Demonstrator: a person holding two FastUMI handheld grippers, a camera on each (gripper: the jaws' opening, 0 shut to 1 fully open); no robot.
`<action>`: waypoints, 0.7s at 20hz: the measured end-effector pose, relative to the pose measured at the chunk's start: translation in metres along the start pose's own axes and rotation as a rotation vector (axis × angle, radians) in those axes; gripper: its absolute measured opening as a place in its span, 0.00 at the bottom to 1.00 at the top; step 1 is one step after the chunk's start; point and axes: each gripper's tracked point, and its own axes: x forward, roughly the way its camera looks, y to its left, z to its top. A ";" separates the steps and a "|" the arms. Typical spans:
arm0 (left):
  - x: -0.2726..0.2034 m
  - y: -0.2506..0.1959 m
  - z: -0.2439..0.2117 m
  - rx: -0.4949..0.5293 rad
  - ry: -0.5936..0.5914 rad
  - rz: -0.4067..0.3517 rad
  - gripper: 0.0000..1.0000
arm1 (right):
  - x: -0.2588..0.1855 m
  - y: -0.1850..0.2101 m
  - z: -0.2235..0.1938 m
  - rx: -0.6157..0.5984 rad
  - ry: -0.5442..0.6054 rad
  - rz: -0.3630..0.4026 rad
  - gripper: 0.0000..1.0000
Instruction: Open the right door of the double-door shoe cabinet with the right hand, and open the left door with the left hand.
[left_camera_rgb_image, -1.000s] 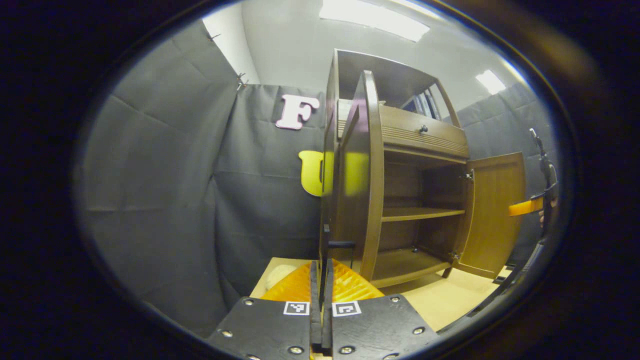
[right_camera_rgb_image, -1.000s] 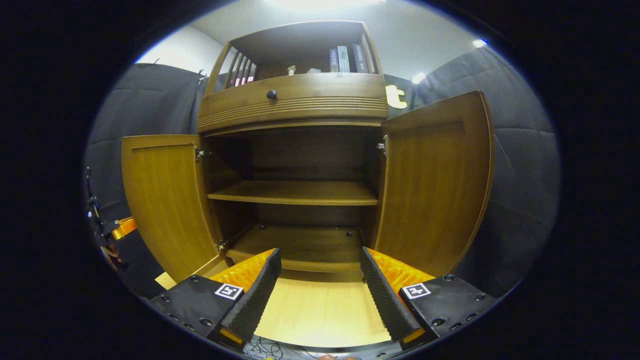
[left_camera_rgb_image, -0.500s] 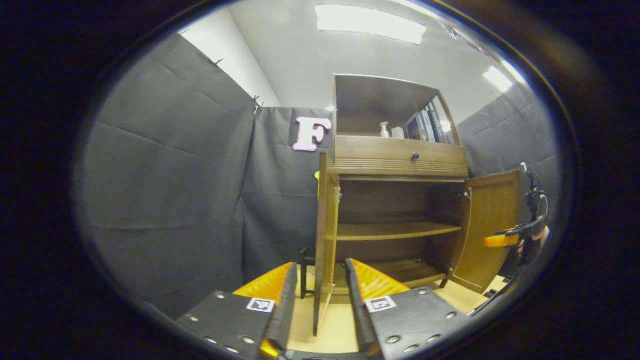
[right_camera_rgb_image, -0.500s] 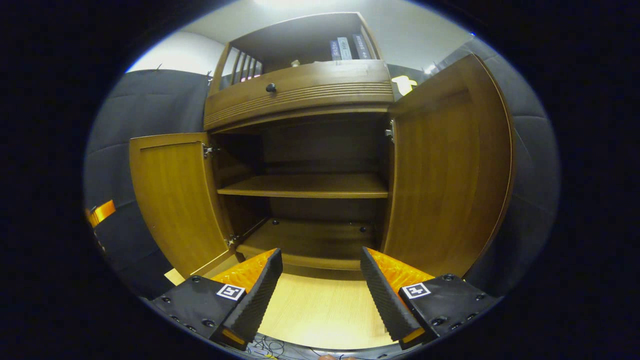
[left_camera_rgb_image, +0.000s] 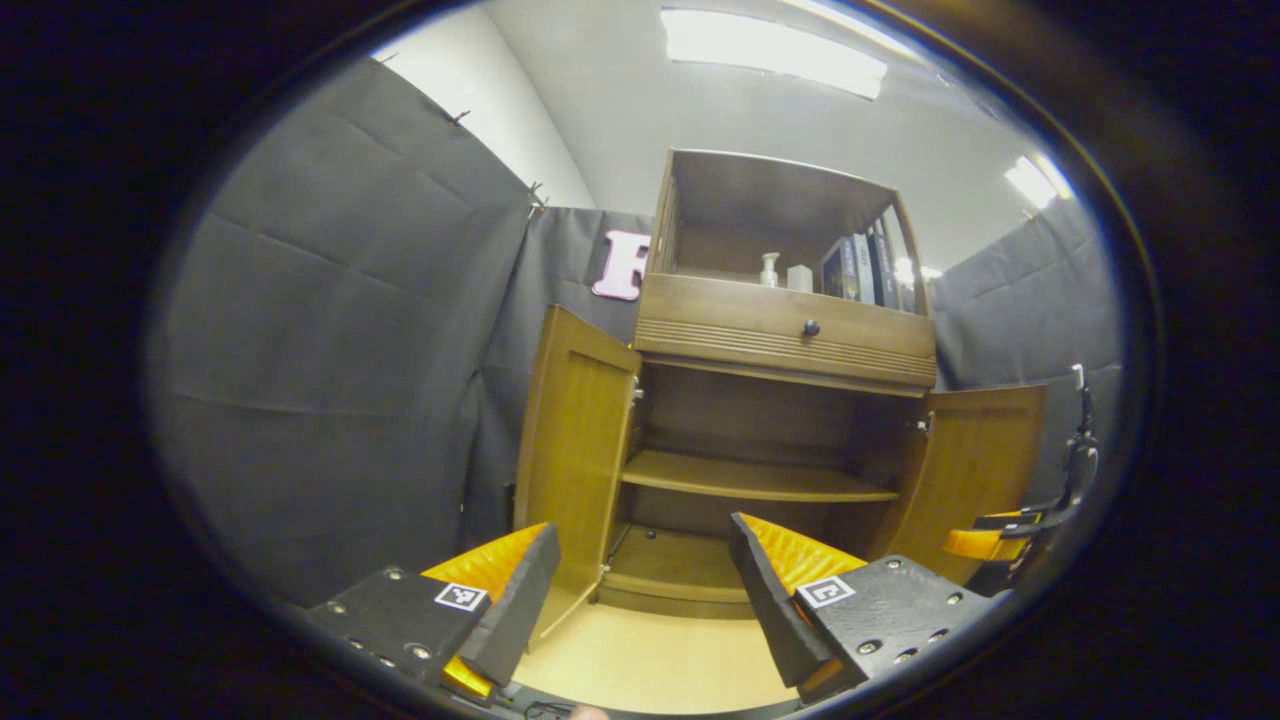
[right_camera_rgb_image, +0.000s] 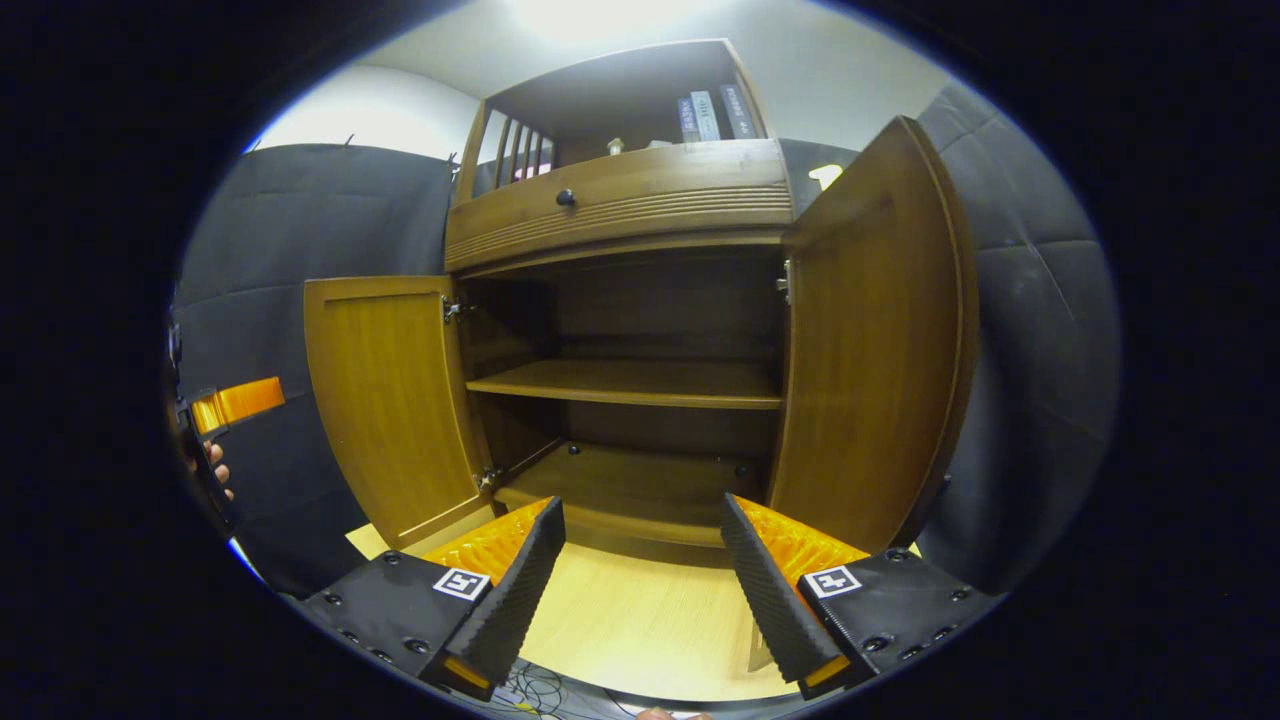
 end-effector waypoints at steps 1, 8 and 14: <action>0.000 -0.004 0.000 0.008 0.000 -0.001 0.98 | 0.000 -0.004 0.000 0.006 0.002 -0.007 0.93; -0.001 -0.033 -0.002 -0.014 0.003 -0.045 0.98 | -0.007 -0.002 -0.003 0.031 0.001 0.030 0.93; -0.006 -0.025 0.001 0.066 -0.019 -0.009 0.96 | 0.003 0.028 -0.006 -0.021 0.063 0.088 0.93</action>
